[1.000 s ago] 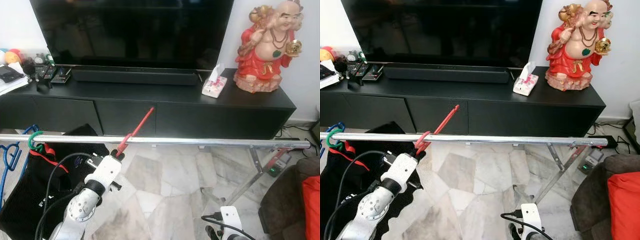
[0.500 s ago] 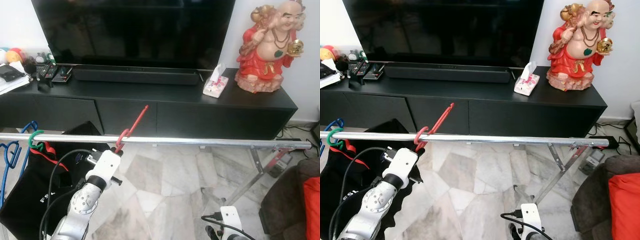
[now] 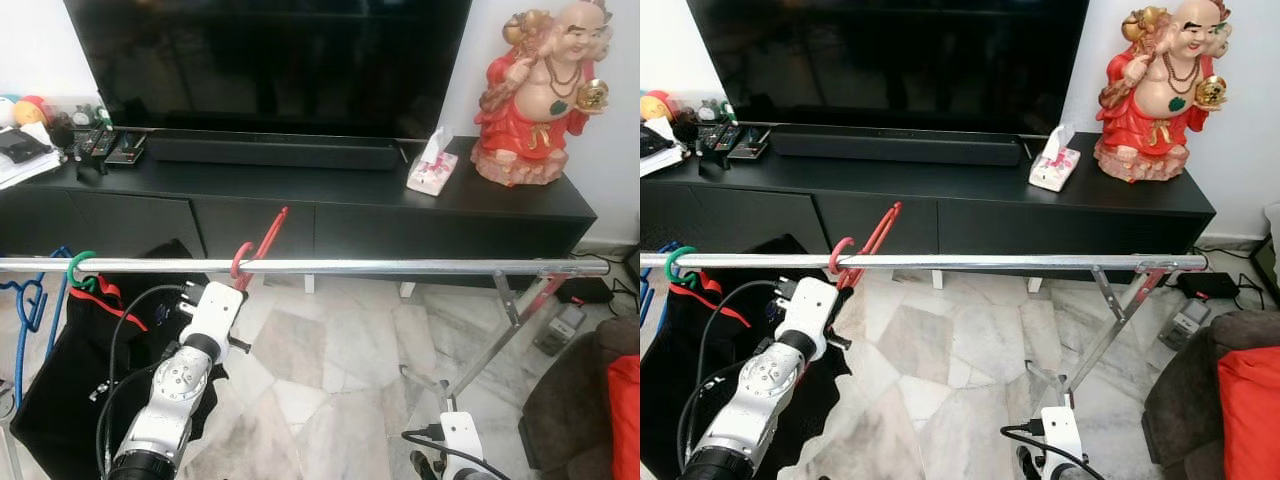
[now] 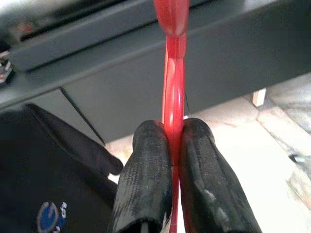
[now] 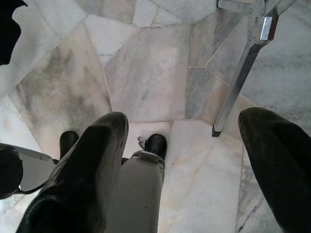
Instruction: Hang hanger
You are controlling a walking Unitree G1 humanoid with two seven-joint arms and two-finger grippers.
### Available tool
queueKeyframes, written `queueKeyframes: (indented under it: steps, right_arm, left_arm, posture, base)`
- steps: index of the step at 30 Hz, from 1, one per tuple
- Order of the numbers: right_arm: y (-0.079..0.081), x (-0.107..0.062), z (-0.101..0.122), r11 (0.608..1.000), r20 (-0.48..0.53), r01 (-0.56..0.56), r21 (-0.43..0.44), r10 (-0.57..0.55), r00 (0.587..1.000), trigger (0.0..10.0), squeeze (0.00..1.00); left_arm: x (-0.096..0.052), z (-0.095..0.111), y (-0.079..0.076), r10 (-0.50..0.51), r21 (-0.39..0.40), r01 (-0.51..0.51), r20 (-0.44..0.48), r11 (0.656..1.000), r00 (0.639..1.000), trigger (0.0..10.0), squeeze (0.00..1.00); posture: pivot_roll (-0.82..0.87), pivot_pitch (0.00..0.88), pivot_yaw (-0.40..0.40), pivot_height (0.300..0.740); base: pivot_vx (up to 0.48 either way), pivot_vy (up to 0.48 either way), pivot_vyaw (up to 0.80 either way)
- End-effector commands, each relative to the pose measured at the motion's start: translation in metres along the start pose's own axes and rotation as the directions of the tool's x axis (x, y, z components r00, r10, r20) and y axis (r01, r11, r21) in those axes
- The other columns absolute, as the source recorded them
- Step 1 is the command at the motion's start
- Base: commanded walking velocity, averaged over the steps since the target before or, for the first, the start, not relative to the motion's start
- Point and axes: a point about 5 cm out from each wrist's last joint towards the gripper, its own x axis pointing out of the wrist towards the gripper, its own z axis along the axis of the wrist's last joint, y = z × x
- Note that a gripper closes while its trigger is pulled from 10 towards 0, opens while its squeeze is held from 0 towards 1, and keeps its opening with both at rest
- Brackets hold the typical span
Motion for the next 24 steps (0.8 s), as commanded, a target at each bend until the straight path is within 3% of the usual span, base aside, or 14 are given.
queueKeyframes:
  steps: [1,2,15,24]
  right_arm:
    - [0.001,0.000,-0.001,1.000,-0.002,0.000,0.010,0.000,1.000,10.0,0.00]
    - [0.001,0.000,-0.001,1.000,-0.003,-0.001,0.009,0.001,1.000,10.0,0.00]
    - [0.000,0.000,-0.001,1.000,-0.003,-0.002,0.007,0.002,1.000,10.0,0.00]
    - [0.000,0.000,-0.001,1.000,-0.002,-0.003,0.004,0.003,1.000,10.0,0.00]
  left_arm:
    - [-0.002,0.000,0.002,-0.017,0.009,0.017,-0.008,1.000,1.000,10.0,0.62]
    - [-0.004,-0.002,0.002,-0.026,0.005,0.026,-0.017,1.000,1.000,10.0,1.00]
    - [-0.010,0.000,0.004,-0.034,-0.008,0.034,-0.002,0.999,0.999,10.0,1.00]
    - [-0.014,0.012,0.006,-0.004,-0.050,0.008,0.083,0.999,0.997,10.0,1.00]
  posture:
    - [0.01,0.000,-0.008,0.716]
    - [0.02,0.000,-0.010,0.716]
    - [0.02,0.000,-0.011,0.716]
    - [0.02,0.000,-0.011,0.716]
  base:
    - [0.000,0.000,0.00]
    - [0.000,0.000,0.00]
    - [0.000,0.000,0.00]
    - [0.000,0.000,0.00]
